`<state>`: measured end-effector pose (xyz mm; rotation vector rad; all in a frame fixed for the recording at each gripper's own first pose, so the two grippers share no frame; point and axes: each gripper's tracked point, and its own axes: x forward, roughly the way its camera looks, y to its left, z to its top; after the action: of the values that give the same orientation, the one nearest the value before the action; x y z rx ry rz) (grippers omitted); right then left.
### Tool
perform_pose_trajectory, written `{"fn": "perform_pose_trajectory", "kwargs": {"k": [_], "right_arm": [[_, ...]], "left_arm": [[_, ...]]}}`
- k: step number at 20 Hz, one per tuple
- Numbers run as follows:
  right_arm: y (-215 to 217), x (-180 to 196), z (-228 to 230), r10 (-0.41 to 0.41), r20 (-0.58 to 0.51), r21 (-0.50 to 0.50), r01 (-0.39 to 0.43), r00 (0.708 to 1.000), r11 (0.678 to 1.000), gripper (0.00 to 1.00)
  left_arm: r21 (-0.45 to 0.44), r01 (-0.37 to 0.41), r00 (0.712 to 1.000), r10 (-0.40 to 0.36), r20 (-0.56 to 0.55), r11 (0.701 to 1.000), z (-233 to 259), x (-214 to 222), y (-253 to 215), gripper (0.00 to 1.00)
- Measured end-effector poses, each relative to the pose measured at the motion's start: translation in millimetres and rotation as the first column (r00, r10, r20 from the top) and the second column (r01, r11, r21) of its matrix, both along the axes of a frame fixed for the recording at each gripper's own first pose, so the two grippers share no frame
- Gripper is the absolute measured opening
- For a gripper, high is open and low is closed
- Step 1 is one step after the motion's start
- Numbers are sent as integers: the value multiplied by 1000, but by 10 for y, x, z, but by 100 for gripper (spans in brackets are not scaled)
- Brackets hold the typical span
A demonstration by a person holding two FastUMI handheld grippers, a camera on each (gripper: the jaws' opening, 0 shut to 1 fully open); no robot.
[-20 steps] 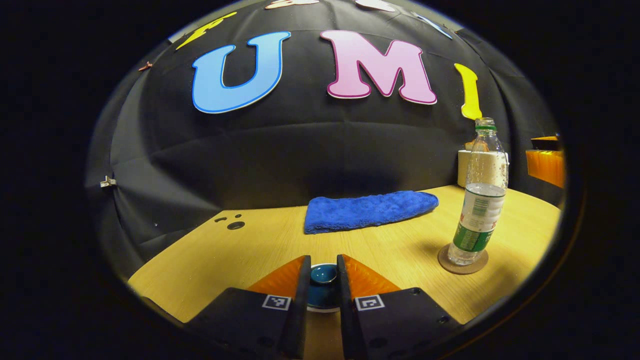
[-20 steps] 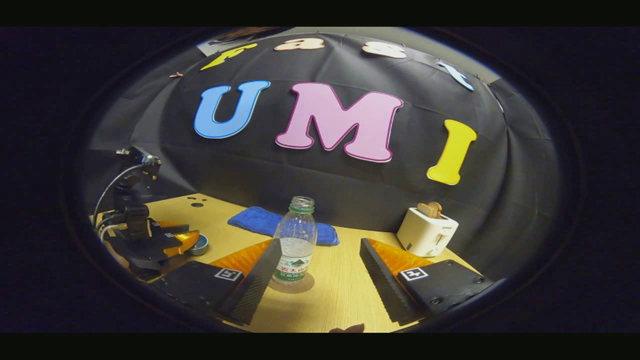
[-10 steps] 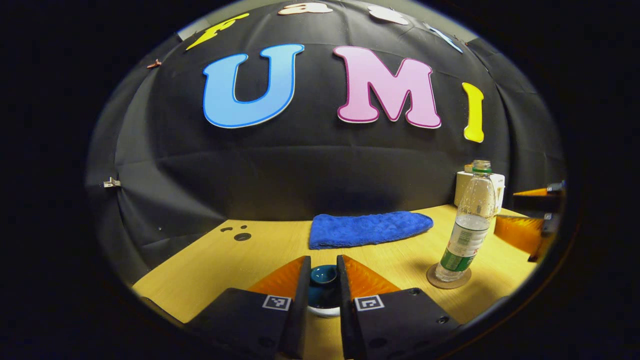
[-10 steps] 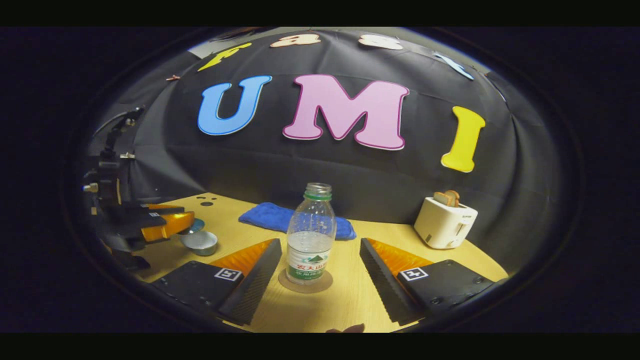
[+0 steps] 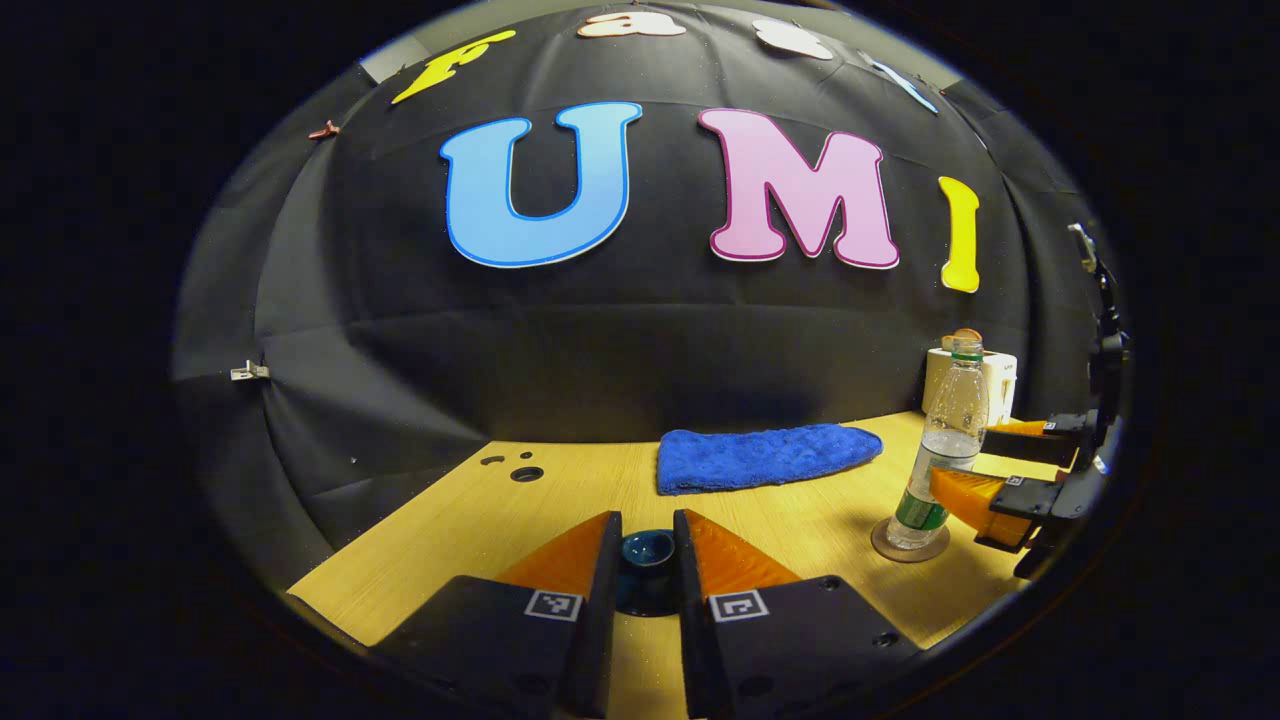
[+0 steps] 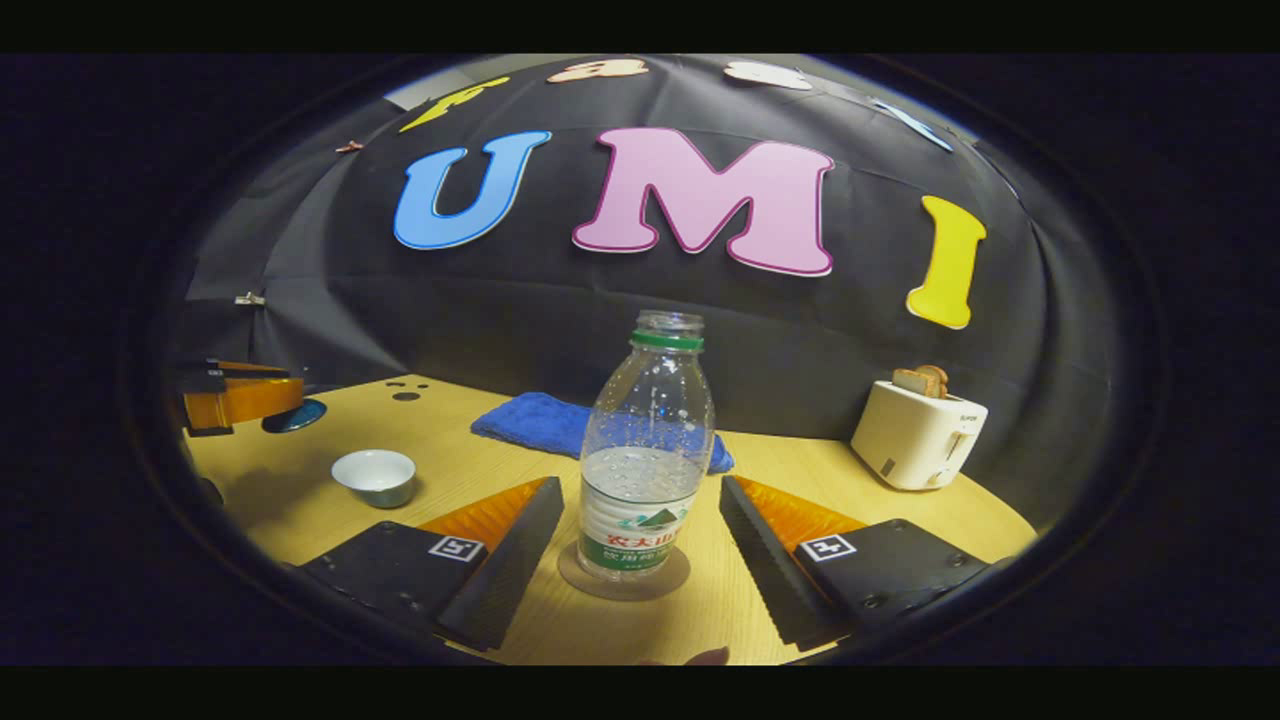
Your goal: Open the teacup lid with one hand, grasp the water bottle and pour water into the teacup with the other hand; after pouring, place the water bottle on the coaster and then close the teacup lid.
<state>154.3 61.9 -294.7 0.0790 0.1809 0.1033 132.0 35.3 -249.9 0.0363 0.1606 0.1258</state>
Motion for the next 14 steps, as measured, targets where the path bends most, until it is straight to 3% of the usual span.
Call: {"fn": "perform_pose_trajectory", "kwargs": {"k": [2,4,5,6,7,8,9,11,14], "right_arm": [[-35,77,-39,-26,-3,6,26,1000,1000,98],[-26,127,-58,-29,-9,15,29,1000,999,98],[-16,139,-68,-26,-14,17,26,1000,1000,98],[16,141,-68,-14,-15,24,14,1000,1000,97],[63,139,-59,2,-19,32,-2,1000,999,95],[76,155,-79,2,-23,24,-2,1000,1000,84],[61,143,-39,8,-24,16,-8,1000,1000,80],[49,132,52,5,-5,-22,-5,1000,1000,77],[31,137,238,9,38,-134,-4,999,991,77]], "left_arm": [[-10,0,1000,0,-2,1000,-7,-34,4,29],[-11,0,1000,0,-4,1000,-14,-59,16,36],[-8,0,1000,0,-6,1000,-25,-64,24,28],[-4,-1,1000,1,-8,1000,-29,-68,30,28],[-3,-1,1000,1,-10,1000,-31,-67,33,32],[-1,1,1000,-1,-9,1000,-34,-64,28,28],[0,0,1000,0,-7,1000,-16,-66,26,36],[8,-1,1000,1,-1,1000,14,-54,34,29],[1,3,1000,-3,3,1000,18,-82,43,32]]}}
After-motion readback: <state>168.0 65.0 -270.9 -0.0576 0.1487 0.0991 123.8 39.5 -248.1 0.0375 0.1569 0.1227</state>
